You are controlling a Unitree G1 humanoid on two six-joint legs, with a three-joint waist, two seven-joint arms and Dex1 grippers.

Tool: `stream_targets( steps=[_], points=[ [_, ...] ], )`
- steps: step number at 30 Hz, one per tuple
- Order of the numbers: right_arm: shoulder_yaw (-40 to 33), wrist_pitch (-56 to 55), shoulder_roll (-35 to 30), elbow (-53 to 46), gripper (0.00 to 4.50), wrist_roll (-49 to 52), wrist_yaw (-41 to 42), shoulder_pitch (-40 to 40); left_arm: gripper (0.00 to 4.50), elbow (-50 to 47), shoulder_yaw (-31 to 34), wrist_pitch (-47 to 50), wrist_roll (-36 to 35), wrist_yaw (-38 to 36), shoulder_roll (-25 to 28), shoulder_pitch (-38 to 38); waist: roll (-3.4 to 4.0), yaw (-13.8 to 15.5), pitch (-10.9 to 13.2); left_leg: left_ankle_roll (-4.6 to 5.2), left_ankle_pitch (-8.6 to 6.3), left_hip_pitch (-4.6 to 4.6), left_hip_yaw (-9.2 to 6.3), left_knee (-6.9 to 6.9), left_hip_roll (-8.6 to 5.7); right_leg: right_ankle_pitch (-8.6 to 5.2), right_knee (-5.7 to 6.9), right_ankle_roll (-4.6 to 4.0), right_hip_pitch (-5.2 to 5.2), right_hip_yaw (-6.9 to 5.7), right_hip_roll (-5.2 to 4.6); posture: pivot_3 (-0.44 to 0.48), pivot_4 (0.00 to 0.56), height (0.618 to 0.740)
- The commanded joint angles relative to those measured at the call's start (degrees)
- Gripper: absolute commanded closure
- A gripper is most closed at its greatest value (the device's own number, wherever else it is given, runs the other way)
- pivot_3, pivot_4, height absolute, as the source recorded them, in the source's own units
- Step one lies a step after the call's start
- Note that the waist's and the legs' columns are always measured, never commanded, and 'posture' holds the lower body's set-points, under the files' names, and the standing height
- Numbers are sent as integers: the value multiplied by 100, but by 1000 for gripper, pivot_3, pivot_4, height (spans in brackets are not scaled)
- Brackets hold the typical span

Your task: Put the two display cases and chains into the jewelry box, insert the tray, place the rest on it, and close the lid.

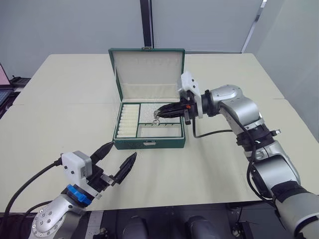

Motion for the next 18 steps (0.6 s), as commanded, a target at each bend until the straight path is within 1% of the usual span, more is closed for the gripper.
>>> stream_targets(
  steps=[1, 9, 18],
  points=[
    [54, -300, 77, 106, 4491, -144, 62, -64, 0, -264, 89, -221, 72, 2, -9, 94, 0, 2, 0, 0, 0, 0, 0, 0, 0, 0, 0, 0, 0, 0, 0, 0, 150, 740],
    [283, -756, 237, 659, 4491, -610, 16, 71, 0, -301, 71, -298, 120, 78, 24, 102, 0, -7, 0, -2, -2, 0, 1, 0, 0, 0, -2, 0, -2, 2, 0, 0, 150, 740],
    [295, -775, 260, 778, 4491, -850, -12, 126, 0, -218, -60, -239, 139, 154, 70, -123, 0, -6, 0, -2, -3, 0, 2, 0, 0, 0, -2, 0, -2, 2, 0, 0, 150, 740]
  ],
)
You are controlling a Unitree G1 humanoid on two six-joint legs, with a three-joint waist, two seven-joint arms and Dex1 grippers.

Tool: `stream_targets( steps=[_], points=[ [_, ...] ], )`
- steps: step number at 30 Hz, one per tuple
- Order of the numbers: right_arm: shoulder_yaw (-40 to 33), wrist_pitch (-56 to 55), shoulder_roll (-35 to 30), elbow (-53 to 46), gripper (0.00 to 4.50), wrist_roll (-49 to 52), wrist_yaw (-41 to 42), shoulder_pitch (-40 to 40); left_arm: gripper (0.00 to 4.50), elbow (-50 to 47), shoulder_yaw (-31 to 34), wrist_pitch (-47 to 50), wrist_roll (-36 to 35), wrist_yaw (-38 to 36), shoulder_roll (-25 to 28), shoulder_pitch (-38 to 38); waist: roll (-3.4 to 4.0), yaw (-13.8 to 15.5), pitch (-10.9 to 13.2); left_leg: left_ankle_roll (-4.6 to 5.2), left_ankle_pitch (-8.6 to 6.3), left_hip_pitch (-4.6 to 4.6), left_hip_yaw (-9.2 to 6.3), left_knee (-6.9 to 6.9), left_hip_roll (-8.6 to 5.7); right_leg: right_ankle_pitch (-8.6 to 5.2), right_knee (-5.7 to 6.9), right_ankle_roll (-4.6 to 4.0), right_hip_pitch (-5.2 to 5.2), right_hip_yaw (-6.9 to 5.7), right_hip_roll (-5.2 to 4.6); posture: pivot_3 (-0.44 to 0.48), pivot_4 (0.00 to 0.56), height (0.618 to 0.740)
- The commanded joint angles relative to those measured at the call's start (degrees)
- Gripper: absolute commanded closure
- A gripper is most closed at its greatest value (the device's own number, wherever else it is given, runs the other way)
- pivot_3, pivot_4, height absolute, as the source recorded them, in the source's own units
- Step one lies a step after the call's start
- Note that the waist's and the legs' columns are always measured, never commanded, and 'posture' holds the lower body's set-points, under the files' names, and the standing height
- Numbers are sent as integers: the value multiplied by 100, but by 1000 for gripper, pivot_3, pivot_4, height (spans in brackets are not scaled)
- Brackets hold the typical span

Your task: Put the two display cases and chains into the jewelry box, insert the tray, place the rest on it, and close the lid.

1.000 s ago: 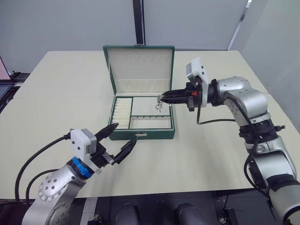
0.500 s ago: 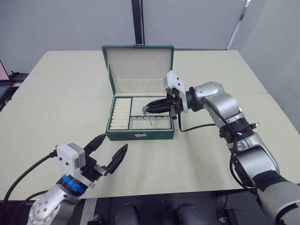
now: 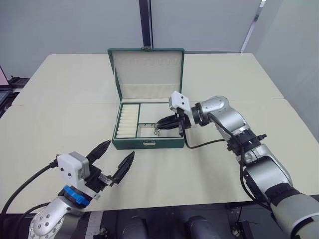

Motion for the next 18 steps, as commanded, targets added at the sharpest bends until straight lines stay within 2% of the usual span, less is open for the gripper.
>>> stream_targets(
  steps=[1, 2, 4, 6, 9, 15, 18],
  points=[
    [-46, -59, 15, -49, 4491, -79, -35, -20, 0, -130, -49, -34, 44, 17, 53, -95, 0, 0, 0, 0, 0, 0, 0, 0, 0, 0, 0, 0, 0, 0, 0, 0, 150, 740],
    [-49, -40, 12, -42, 4491, -103, -45, -18, 0, -110, -65, -32, 51, 8, 58, -127, 0, 0, 0, 0, 0, 0, 0, 0, 0, 0, 0, 0, 0, 0, 0, 0, 150, 740],
    [-77, 12, -3, -58, 3821, -111, -23, -6, 0, -80, -91, -30, 58, 0, 66, -178, 0, 0, 0, -1, 0, 0, 0, 0, 0, 0, 0, 0, 0, 0, 0, 0, 150, 740],
    [-112, 69, -22, -91, 3461, -103, 13, -1, 0, -53, -102, -31, 62, -15, 78, -215, 0, 0, 0, -1, 0, 0, 0, 0, 0, 0, 0, 0, 0, 0, 0, 0, 150, 740],
    [-181, 159, -64, -173, 2686, -38, 70, 0, 0, -1, -99, -25, 58, -34, 98, -277, 0, 0, 0, -1, 0, 0, 0, 0, 0, 0, 0, 0, 0, 0, 0, 0, 150, 740],
    [-503, 362, -222, -538, 1087, 274, 207, 94, 0, 142, -13, 72, -108, -137, 221, -433, 0, 9, 0, -1, 0, 0, 0, 0, 0, 0, 0, 0, 0, 0, 0, 0, 150, 740],
    [-927, 656, -513, -1020, 60, 810, 476, 317, 0, 352, 258, 131, -210, -327, 486, -545, -1, 28, 1, -1, -1, -2, 0, 0, 0, 0, -2, 0, 1, -2, 0, 0, 150, 740]
  ],
)
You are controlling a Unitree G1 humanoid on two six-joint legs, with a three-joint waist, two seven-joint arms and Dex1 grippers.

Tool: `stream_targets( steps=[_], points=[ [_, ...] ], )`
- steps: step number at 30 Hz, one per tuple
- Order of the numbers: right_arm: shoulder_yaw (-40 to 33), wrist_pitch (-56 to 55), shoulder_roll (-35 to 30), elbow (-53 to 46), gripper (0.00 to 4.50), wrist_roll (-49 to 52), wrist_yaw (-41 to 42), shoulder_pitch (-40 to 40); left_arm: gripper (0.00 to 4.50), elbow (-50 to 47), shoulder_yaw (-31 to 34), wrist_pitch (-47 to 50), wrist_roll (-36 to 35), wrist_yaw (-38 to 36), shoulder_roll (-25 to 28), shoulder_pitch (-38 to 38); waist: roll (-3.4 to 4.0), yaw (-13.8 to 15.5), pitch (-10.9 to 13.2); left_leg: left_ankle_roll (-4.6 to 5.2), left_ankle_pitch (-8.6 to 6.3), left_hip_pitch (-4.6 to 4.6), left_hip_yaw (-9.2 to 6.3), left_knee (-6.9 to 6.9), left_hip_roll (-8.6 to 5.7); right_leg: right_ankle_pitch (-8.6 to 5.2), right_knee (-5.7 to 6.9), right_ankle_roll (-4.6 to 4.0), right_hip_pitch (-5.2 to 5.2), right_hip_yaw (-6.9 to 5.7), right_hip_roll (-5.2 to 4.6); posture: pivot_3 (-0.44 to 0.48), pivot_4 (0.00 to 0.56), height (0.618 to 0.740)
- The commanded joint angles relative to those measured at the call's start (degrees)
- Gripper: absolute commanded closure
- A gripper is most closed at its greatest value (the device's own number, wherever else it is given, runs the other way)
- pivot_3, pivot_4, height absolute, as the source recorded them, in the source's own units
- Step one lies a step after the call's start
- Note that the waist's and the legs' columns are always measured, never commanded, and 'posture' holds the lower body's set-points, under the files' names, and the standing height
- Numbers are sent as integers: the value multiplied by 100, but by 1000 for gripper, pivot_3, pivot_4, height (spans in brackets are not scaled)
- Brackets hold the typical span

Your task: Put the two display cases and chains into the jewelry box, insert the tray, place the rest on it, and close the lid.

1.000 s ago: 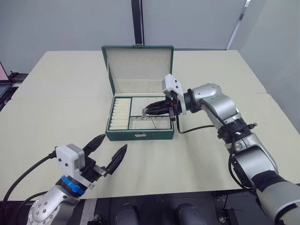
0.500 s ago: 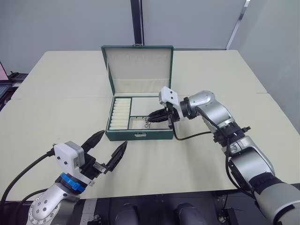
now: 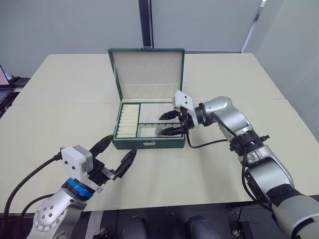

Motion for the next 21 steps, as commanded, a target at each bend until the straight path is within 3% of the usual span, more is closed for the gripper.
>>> stream_targets(
  steps=[1, 5, 11, 16, 19, 21],
  points=[
    [-588, 324, -373, -653, 23, 623, 280, 189, 0, 168, 400, 29, -135, -248, 333, -100, -1, 13, 1, 0, 0, -2, -2, 0, 0, 0, -1, 0, 0, -3, 0, 0, 150, 740],
    [-1020, 533, -855, -1082, 23, 948, 214, 622, 0, 592, 837, 102, -200, -487, 790, -323, -1, 5, 2, 1, -1, -2, -3, -1, 0, 0, -2, 0, 0, -3, 0, 0, 150, 740],
    [-1774, 199, -1453, -1001, 23, 828, -628, 1404, 0, 1817, 1802, 268, -332, -812, 1465, -756, -3, -4, 4, 1, -2, -2, 1, -4, 0, 0, -7, 0, -1, 0, 0, 0, 150, 740],
    [-2062, -128, -1425, -963, 23, 756, -1353, 1844, 0, 2865, 2037, 442, -485, -1044, 1683, -1346, -3, -40, 6, 0, -3, -2, 7, -6, 0, 0, -6, 0, -5, 4, 0, 0, 150, 740],
    [-2152, -225, -1282, -953, 658, 702, -1797, 2067, 650, 3715, 1780, 251, -143, -1203, 1777, -1877, -3, -30, 6, -1, -2, -2, 3, -5, 0, 0, -2, 0, -6, 0, 1, 0, 150, 740],
    [-2087, -248, -1214, -940, 1315, 646, -1956, 2143, 1261, 4133, 1537, 120, 102, -1300, 1782, -2192, -3, -18, 6, -1, -2, -2, 4, -5, 0, 0, -3, 0, -6, -2, 1, 0, 150, 740]
  ],
)
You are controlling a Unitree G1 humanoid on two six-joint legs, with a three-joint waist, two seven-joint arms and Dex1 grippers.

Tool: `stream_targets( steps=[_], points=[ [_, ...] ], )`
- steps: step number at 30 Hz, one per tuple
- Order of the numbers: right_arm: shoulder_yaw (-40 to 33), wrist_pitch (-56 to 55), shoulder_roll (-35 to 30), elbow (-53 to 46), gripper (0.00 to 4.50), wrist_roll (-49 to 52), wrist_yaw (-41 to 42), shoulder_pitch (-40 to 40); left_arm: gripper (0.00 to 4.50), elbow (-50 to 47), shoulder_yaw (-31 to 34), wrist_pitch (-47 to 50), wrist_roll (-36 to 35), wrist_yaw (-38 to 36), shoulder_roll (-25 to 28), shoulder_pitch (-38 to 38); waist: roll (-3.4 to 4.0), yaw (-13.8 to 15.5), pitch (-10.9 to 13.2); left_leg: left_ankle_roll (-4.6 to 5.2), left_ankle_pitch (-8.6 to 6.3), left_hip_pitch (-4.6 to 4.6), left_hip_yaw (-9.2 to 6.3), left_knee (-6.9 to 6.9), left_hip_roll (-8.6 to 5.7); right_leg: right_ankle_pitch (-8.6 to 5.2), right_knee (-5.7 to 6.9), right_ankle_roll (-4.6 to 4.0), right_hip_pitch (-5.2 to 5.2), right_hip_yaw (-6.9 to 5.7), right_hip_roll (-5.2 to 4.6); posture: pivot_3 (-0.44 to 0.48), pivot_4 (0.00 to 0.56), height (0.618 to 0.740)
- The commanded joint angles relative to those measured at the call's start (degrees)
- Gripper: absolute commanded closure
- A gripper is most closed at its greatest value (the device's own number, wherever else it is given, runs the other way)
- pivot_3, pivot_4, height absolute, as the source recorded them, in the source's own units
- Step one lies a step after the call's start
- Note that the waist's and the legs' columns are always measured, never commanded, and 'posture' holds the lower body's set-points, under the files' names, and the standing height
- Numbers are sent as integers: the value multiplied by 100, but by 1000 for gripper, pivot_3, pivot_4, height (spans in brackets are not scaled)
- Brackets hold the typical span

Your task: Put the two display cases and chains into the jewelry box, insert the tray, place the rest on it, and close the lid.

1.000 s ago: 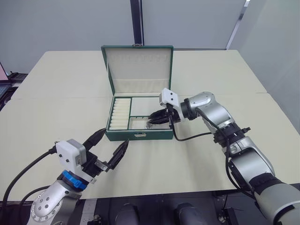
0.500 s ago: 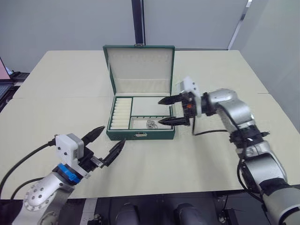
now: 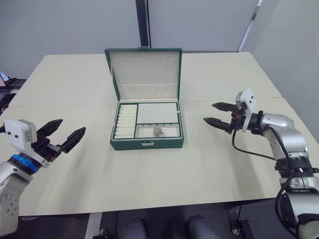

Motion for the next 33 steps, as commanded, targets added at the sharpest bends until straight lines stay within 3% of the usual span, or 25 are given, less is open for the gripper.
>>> stream_targets(
  steps=[1, 4, 7, 10, 12, 22, 33],
  points=[
    [-44, -182, 91, -74, 1670, -81, -326, 68, 1583, 615, -364, -288, 398, -198, 81, -451, 0, 8, 0, 0, 0, 0, 1, 0, 0, 0, -1, 0, 0, 1, 0, 0, 150, 740],
    [95, -268, 249, -10, 2555, -190, -526, 57, 2536, 1087, -772, -547, 774, -267, -37, -843, 0, 13, 0, -1, 0, -2, 4, 1, 0, 1, 0, 1, 0, 0, -1, 0, 150, 740],
    [220, -387, 619, 93, 3262, -302, -867, 72, 3460, 1443, -1447, -853, 1221, -202, -475, -1286, 0, 17, 0, -1, 1, -2, 5, 3, 1, 1, 2, 2, 0, 0, -1, 0, 150, 740],
    [349, -497, 820, 250, 4032, -489, -1136, 31, 4474, 1676, -1723, -1024, 1445, -162, -760, -1589, -1, 17, 0, -2, 1, -2, 7, 7, 2, 2, 6, 3, 0, -1, -1, 0, 150, 740],
    [444, -490, 940, 283, 4488, -564, -1256, -12, 4500, 1848, -1818, -1090, 1504, -135, -903, -1786, -1, 14, 0, -2, 1, -7, 7, 13, 2, 2, 6, 4, -4, -1, 0, 0, 150, 740],
    [1082, -462, 1385, 294, 4488, -833, -1221, -90, 4500, 2322, -2117, -1263, 1724, -387, -1153, -2223, 0, 18, 0, -2, 2, -25, 6, 22, 4, 3, 11, 5, -18, -5, -1, 0, 150, 740],
    [1230, 314, 1450, -734, 4488, -292, -517, 381, 4500, 1158, -2399, -516, 1354, -1077, -1057, -1505, 0, 25, -3, -2, 2, -39, 3, 21, 5, 4, 7, 7, -22, -11, -1, 0, 150, 740]
  ],
)
